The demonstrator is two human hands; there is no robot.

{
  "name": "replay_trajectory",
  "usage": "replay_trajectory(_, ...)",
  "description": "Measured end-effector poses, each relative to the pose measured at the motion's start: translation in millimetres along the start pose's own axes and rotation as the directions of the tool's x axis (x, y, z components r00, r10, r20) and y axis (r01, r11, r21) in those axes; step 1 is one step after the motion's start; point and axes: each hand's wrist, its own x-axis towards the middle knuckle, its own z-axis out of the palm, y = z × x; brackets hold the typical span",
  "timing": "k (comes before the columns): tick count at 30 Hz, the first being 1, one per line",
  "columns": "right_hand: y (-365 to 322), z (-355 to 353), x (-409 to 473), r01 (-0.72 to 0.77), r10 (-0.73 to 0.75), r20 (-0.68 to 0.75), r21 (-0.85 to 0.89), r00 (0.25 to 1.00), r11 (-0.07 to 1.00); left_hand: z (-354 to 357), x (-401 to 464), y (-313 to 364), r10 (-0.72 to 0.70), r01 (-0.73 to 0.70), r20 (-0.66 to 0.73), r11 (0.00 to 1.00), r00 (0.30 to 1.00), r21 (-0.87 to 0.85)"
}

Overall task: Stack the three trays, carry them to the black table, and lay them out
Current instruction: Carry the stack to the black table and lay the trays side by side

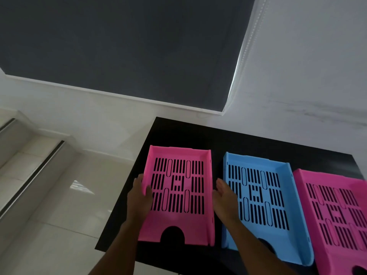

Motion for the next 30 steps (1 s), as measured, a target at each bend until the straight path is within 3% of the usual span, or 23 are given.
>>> replay_trajectory(3,-1,-26,2,-0.007,0.011,-0.114,0.035,0.993,0.999,19,-3,17,0.037,-0.037,0.035,0.999,0.999,-0.008)
replay_trajectory(7,11,-68,7,-0.029,0.052,-0.288,0.086,0.956,0.996,55,-19,45,0.047,-0.06,0.185,0.996,0.982,0.062)
replay_trajectory(14,51,-144,-1,-0.136,0.176,-0.427,0.122,0.887,0.983,132,-57,82,0.061,-0.127,0.479,0.986,0.876,0.108)
replay_trajectory(18,89,-183,0,-0.159,0.206,-0.47,0.139,0.858,0.977,162,-65,97,0.027,-0.086,0.498,0.992,0.867,0.097)
replay_trajectory(22,114,-212,4,-0.207,0.163,-0.587,-0.008,0.793,0.978,180,-69,108,0.026,-0.1,0.518,0.988,0.855,0.116)
replay_trajectory(25,135,-216,8,-0.33,0.282,-0.507,-0.005,0.815,0.944,191,-73,107,0.036,-0.131,0.532,0.981,0.846,0.142)
replay_trajectory(30,173,-210,16,-0.354,0.328,-0.344,-0.012,0.88,0.935,203,-79,109,-0.009,-0.123,0.494,0.965,0.869,0.233)
